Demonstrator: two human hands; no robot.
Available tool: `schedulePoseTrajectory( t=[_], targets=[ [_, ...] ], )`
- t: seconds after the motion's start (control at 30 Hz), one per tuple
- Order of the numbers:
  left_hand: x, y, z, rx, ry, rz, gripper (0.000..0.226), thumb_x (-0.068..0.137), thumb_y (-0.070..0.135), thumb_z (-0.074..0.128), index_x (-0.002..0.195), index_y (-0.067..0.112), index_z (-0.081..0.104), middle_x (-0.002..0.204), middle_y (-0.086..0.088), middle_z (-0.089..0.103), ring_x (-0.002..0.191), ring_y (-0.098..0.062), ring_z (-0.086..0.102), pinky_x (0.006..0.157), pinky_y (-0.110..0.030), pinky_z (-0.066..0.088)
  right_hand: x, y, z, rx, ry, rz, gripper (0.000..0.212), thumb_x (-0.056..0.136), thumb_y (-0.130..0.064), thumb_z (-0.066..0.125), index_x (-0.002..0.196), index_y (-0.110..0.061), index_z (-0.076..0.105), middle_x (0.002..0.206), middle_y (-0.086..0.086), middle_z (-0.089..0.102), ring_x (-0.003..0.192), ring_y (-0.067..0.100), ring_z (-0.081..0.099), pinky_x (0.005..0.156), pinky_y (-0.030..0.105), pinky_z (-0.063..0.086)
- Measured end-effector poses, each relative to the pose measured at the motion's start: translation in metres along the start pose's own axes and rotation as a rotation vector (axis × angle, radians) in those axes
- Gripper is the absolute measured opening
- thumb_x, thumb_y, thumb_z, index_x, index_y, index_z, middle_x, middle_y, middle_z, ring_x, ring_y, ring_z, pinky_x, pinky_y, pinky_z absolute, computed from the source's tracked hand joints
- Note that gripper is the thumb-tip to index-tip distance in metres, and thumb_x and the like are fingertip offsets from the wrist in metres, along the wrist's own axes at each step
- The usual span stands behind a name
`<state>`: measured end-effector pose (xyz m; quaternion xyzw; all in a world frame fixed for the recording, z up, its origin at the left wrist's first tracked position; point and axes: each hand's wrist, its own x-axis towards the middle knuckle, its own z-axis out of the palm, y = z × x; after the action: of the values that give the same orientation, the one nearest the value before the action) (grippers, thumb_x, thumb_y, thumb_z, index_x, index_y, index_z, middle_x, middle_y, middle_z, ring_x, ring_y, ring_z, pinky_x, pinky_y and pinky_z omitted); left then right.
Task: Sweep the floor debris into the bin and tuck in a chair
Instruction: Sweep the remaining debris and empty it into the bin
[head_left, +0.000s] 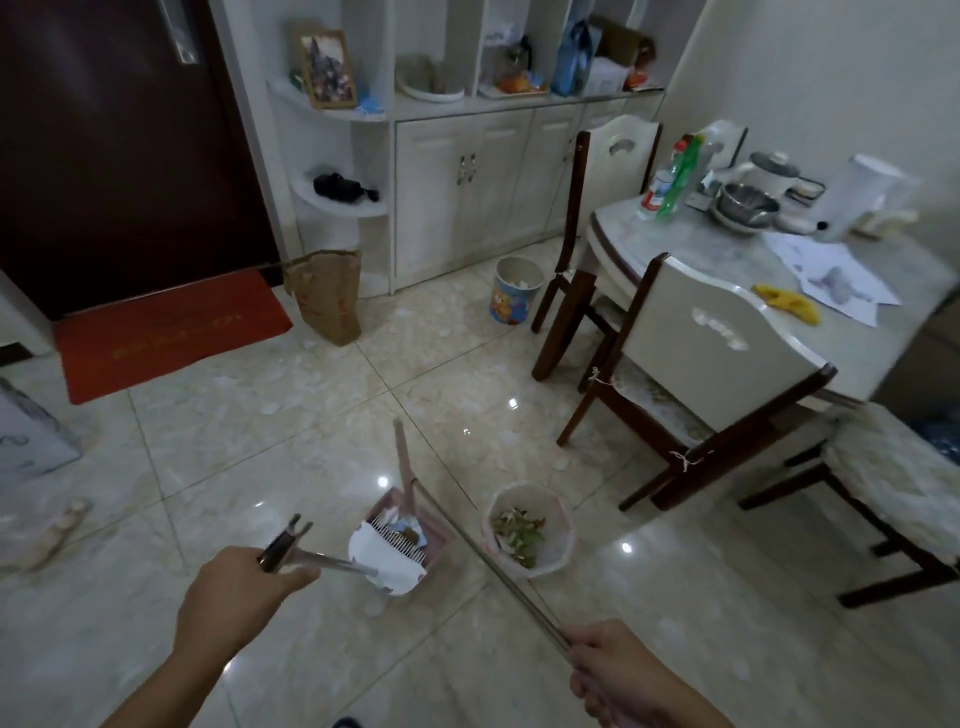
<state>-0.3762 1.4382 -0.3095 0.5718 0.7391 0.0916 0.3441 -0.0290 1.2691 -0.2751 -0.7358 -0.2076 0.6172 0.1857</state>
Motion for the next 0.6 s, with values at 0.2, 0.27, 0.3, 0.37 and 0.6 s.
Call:
schedulePoseTrajectory(
  t=[0.2, 0.27, 0.3, 0.37, 0.6],
  targets=[
    [-0.073, 0.016, -0.015, 0.060, 0.131, 0.036, 0.040, 0.067, 0.058, 0.077, 0.054, 0.020, 0.070, 0.042, -0.002, 0.061, 0.046, -0.019, 0.061, 0.047, -0.028, 0.046, -0.036, 0.027, -0.040, 0.000, -0.028, -0.082, 0.041, 0.091, 0.005, 0.040, 0.100, -0.008, 0.078, 0.048, 0.012, 0.050, 0.038, 0.017, 0.043, 0.038, 0.021, 0.032],
    [-0.102, 0.026, -0.014, 0.089, 0.174, 0.051, 0.043, 0.069, 0.062, 0.073, 0.055, 0.021, 0.071, 0.040, -0.002, 0.060, 0.043, -0.017, 0.060, 0.045, -0.026, 0.044, -0.047, 0.043, -0.058, 0.012, -0.035, -0.109, 0.042, 0.091, 0.005, 0.041, 0.096, -0.010, 0.079, 0.046, 0.012, 0.049, 0.039, 0.017, 0.043, 0.039, 0.021, 0.030],
    [-0.118, 0.031, -0.012, 0.115, 0.204, 0.062, 0.045, 0.070, 0.064, 0.071, 0.053, 0.022, 0.070, 0.039, -0.001, 0.059, 0.041, -0.015, 0.058, 0.043, -0.025, 0.042, -0.054, 0.052, -0.069, 0.023, -0.039, -0.127, 0.043, 0.091, 0.005, 0.041, 0.093, -0.011, 0.080, 0.046, 0.011, 0.049, 0.039, 0.017, 0.042, 0.040, 0.020, 0.029],
    [-0.149, 0.043, -0.011, 0.172, 0.266, 0.079, 0.048, 0.069, 0.067, 0.069, 0.050, 0.022, 0.066, 0.037, 0.001, 0.057, 0.039, -0.014, 0.057, 0.042, -0.024, 0.040, -0.070, 0.069, -0.091, 0.048, -0.055, -0.159, 0.045, 0.091, 0.004, 0.042, 0.086, -0.016, 0.082, 0.046, 0.011, 0.048, 0.038, 0.017, 0.041, 0.040, 0.019, 0.027],
    [-0.239, 0.075, -0.004, 0.228, 0.362, 0.135, 0.044, 0.071, 0.065, 0.066, 0.055, 0.024, 0.067, 0.037, 0.002, 0.057, 0.035, -0.014, 0.056, 0.040, -0.025, 0.046, -0.119, 0.115, -0.146, 0.127, -0.061, -0.212, 0.041, 0.097, -0.003, 0.040, 0.096, -0.025, 0.074, 0.052, 0.010, 0.048, 0.036, 0.014, 0.039, 0.038, 0.016, 0.024]
  ],
)
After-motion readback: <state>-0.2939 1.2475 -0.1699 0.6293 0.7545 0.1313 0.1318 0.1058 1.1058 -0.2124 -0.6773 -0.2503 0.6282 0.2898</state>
